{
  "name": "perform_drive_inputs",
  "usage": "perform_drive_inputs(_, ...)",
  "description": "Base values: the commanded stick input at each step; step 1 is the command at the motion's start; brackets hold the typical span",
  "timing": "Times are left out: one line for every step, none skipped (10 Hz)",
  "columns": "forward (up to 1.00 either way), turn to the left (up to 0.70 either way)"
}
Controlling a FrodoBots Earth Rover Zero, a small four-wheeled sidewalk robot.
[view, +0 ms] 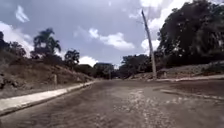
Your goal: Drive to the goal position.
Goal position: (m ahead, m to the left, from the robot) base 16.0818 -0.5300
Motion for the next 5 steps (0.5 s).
perform_drive_inputs(0.70,0.00)
perform_drive_inputs(0.70,0.00)
perform_drive_inputs(0.70,0.00)
perform_drive_inputs(0.70,0.00)
perform_drive_inputs(0.70,-0.12)
